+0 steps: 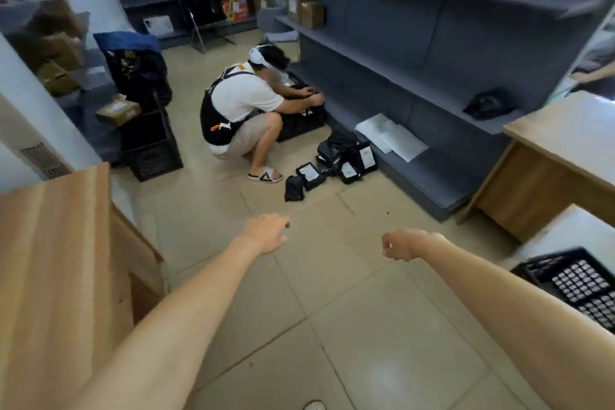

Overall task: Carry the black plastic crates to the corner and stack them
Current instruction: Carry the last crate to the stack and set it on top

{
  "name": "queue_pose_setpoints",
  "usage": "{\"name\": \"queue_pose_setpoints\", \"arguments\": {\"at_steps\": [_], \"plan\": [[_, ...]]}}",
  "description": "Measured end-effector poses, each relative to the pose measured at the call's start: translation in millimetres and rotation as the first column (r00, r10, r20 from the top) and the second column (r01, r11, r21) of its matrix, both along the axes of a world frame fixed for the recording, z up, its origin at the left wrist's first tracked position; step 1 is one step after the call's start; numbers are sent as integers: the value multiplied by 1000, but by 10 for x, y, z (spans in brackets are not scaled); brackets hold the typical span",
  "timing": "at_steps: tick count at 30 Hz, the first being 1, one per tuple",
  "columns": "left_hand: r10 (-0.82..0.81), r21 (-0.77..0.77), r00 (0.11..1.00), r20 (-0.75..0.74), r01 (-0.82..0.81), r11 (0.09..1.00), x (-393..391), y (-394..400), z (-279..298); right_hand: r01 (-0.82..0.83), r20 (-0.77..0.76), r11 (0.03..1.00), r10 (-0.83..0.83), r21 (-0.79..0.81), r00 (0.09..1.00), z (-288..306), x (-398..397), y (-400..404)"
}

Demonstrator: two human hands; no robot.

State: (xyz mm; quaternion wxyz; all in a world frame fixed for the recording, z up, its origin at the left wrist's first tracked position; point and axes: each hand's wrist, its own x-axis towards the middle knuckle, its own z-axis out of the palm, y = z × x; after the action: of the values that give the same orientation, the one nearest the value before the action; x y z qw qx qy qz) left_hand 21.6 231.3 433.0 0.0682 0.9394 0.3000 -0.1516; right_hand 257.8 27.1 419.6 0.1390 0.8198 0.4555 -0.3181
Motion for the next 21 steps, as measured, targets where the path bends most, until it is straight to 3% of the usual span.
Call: {"name": "queue_pose_setpoints", "arguments": {"at_steps": [5, 10, 14, 21], "plan": [[-128, -70, 990, 53, 131, 989, 978, 102, -11, 237, -59, 958, -230, 163, 971, 29, 365, -144], [-386, -78, 922, 10, 386, 919, 1993, -356, -213, 387, -5, 921, -387, 55, 922, -190, 633, -808], [-569, -57, 822, -38, 566, 822, 2737, -896, -340, 551, 19, 835, -551, 0, 835, -287, 955, -1610], [-721, -31, 691, -46, 721, 693, 4021, -1914, -463, 734, 90, 678, -730, -38, 678, -303, 1746, -2964]]}}
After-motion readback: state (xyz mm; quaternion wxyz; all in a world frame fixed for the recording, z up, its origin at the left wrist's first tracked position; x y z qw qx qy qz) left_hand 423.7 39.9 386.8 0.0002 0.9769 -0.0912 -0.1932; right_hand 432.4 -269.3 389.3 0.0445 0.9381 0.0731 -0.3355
